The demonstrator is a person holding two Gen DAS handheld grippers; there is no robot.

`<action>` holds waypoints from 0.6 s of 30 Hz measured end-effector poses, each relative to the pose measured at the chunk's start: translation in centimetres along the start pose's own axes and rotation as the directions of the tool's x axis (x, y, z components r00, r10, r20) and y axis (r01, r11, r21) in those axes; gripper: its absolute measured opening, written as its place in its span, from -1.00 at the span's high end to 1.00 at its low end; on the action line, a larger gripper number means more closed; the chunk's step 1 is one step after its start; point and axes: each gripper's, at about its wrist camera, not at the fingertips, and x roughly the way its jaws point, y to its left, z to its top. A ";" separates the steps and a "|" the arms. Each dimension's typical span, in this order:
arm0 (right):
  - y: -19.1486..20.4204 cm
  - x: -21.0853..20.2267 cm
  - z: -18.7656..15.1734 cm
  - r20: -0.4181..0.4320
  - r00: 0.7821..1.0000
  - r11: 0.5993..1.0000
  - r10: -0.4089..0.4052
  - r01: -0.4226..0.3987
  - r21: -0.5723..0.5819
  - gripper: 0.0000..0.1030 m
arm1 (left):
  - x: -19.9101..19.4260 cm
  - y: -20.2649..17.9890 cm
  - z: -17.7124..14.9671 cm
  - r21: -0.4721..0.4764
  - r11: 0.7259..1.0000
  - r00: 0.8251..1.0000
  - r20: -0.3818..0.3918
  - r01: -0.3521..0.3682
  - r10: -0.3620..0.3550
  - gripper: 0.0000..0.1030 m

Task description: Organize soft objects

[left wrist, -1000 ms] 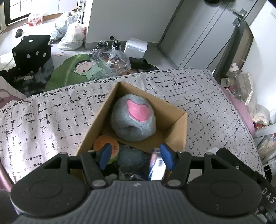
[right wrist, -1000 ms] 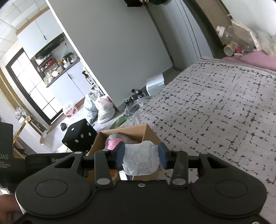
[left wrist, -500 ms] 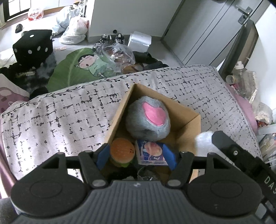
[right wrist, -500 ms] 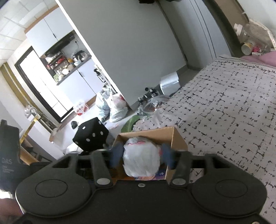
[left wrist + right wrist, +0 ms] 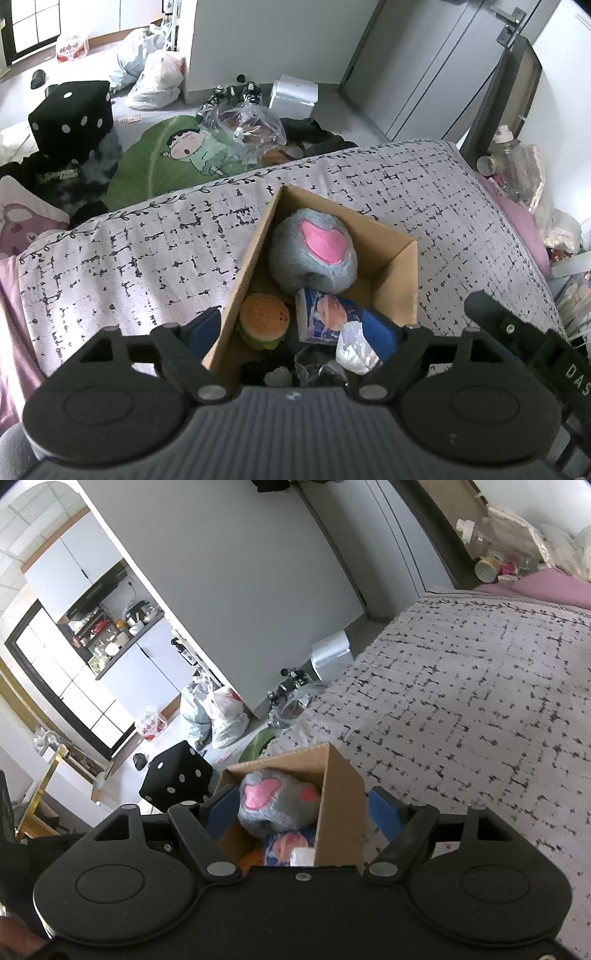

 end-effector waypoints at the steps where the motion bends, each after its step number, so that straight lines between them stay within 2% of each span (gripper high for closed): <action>1: -0.1 -0.3 -0.1 -0.002 1.000 1.000 0.001 -0.001 -0.001 -0.48 | -0.1 -0.1 -0.1 0.005 1.000 1.000 0.000 -0.001 0.001 -0.62; 8: -0.6 -2.7 -0.6 -0.002 1.000 1.000 0.000 0.000 -0.009 -0.55 | -1.5 -1.3 -1.0 0.041 0.999 1.000 0.019 -0.004 0.004 -0.74; 11: -1.0 -3.9 -0.6 0.011 1.000 1.000 -0.011 0.011 -0.017 -0.59 | -2.1 -1.9 -1.4 0.053 0.999 1.000 0.023 0.000 -0.001 -0.86; 15: -2.0 -5.4 -0.5 0.027 0.999 1.000 -0.023 0.024 -0.004 -0.63 | -3.0 -2.9 -2.3 0.073 0.997 0.999 0.035 0.004 -0.007 -0.89; 18: -2.3 -6.5 -0.3 0.040 0.998 0.999 -0.049 0.049 0.004 -0.70 | -3.8 -3.6 -2.9 0.084 0.996 0.999 0.050 0.004 -0.008 -0.99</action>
